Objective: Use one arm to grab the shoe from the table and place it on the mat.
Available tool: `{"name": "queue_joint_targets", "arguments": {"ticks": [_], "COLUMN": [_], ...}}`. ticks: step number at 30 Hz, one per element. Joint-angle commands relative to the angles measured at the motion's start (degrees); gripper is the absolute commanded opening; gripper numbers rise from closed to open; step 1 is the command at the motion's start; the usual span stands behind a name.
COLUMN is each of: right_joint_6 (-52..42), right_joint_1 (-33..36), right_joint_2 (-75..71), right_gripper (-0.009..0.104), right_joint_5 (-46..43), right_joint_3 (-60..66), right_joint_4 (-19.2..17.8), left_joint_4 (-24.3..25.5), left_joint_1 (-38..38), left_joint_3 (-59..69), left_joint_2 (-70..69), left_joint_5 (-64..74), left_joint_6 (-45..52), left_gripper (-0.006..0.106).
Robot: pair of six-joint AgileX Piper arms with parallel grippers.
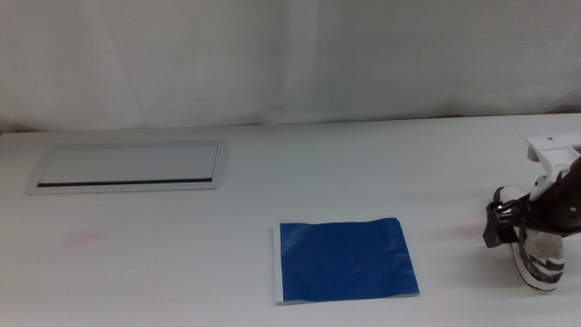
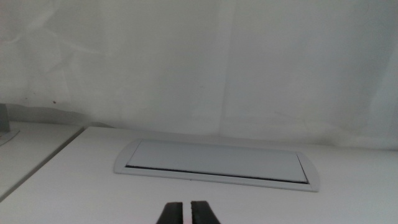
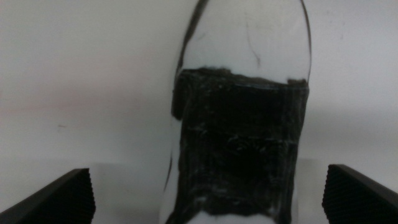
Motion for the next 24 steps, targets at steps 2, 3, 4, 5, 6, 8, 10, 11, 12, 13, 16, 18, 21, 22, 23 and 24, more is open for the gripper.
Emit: {"name": "queue_joint_targets", "arguments": {"ticks": [2,3,4,5,6,8,10,11,12,13,16,18,21,22,23,24], "right_joint_6": [1.17,1.17,1.17,1.17,1.17,1.17,1.17,1.17,1.17,1.17,-0.87,-5.87,-14.54,-17.68,-20.77,-23.17], "right_joint_1": [0.22,0.22,0.22,0.22,0.22,0.22,0.22,0.22,0.22,0.22,0.22,0.22,0.57,1.03,1.72,2.57], "right_joint_2": [1.27,1.51,1.76,1.90,1.98,2.19,2.34,2.45,2.48,2.48,1.50,0.45,-1.52,-2.14,-2.52,-2.68], "right_gripper": [0.100,0.098,0.095,0.092,0.087,0.075,0.056,0.046,0.035,0.023,-0.002,-0.002,-0.002,-0.002,-0.002,-0.002], "right_joint_5": [-1.20,-1.36,-1.36,-1.46,-1.57,-1.89,-2.12,-2.12,-2.12,-2.01,0.78,3.60,7.48,9.06,10.89,12.49], "right_joint_3": [-0.33,-0.33,-0.33,-0.33,-0.33,-0.33,-0.33,-0.33,-0.33,-0.33,-3.04,-5.43,-9.91,-11.66,-13.55,-15.51], "right_joint_4": [-1.06,-1.06,-1.06,-1.06,-1.06,-1.06,-1.06,-1.06,-1.06,-1.06,0.20,3.08,9.49,11.09,12.03,12.14], "left_joint_4": [-0.14,-0.14,-0.14,-0.14,-0.14,-0.14,-0.14,-0.14,-0.14,-0.14,-0.14,-0.14,-0.14,-0.14,-0.14,-0.14], "left_joint_1": [0.02,0.02,0.02,0.02,0.02,0.02,0.02,0.02,0.02,0.02,0.02,0.02,0.02,0.02,0.02,0.02], "left_joint_3": [2.25,2.25,2.25,2.25,2.25,2.25,2.25,2.25,2.25,2.25,2.25,2.25,2.25,2.25,2.25,2.25], "left_joint_2": [-1.04,-1.04,-1.04,-1.04,-1.04,-1.04,-1.04,-1.04,-1.04,-1.04,-1.04,-1.04,-1.04,-1.04,-1.04,-1.04], "left_joint_5": [0.11,0.11,0.11,0.11,0.11,0.11,0.11,0.11,0.11,0.11,0.11,0.11,0.11,0.11,0.11,0.11], "left_joint_6": [-0.38,-0.38,-0.38,-0.38,-0.38,-0.38,-0.38,-0.38,-0.38,-0.38,-0.38,-0.38,-0.38,-0.38,-0.38,-0.38], "left_gripper": [-0.003,-0.003,-0.003,-0.003,-0.003,-0.003,-0.003,-0.003,-0.003,-0.003,-0.003,-0.003,-0.003,-0.003,-0.003,-0.003]}}
